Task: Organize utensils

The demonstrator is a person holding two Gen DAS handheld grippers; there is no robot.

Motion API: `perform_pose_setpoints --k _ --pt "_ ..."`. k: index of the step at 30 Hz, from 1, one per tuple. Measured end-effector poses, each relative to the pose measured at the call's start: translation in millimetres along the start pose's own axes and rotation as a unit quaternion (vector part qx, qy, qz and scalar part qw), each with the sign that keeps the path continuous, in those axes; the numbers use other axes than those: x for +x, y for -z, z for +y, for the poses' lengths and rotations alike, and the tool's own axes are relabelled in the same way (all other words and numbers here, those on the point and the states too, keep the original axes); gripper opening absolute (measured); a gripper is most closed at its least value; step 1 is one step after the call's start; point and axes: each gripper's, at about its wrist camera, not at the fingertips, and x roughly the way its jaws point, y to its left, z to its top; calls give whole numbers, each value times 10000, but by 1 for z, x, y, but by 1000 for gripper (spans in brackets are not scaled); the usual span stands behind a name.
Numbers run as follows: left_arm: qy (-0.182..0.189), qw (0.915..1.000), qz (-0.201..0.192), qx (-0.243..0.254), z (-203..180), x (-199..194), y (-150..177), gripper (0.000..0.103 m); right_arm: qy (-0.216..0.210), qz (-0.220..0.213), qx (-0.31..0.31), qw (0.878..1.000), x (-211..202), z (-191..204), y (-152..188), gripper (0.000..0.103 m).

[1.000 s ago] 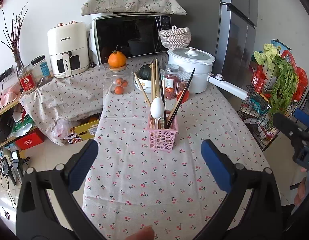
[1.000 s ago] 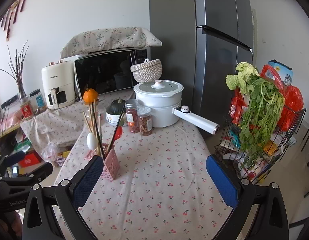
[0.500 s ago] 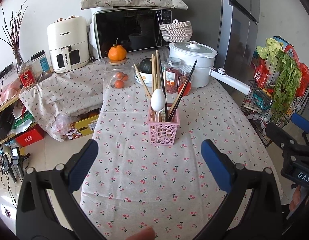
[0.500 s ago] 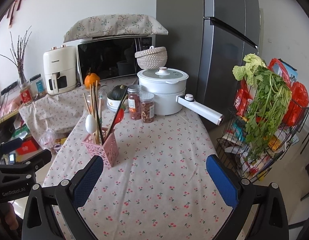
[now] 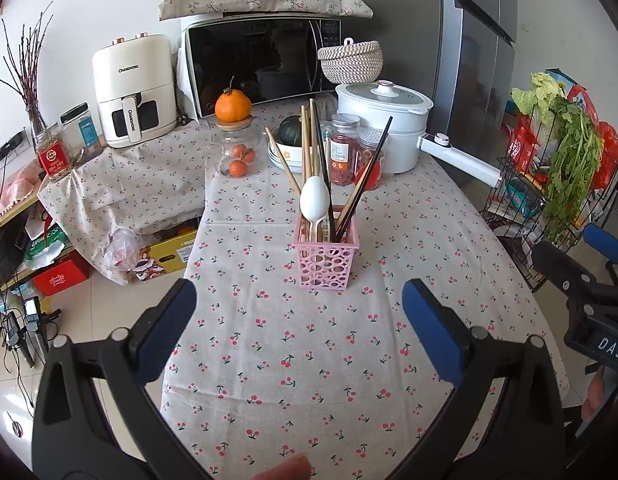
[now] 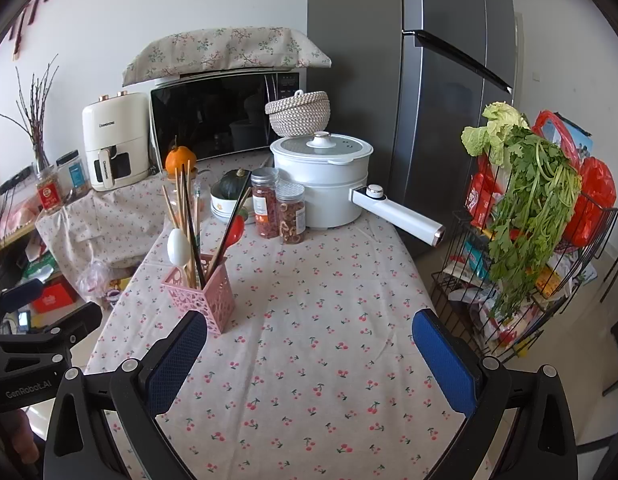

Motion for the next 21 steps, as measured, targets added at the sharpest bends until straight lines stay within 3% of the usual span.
perform_pose_setpoints --k 21 --pt "28 10000 -11 -12 1 -1 -2 102 12 6 14 10000 2 1 0 103"
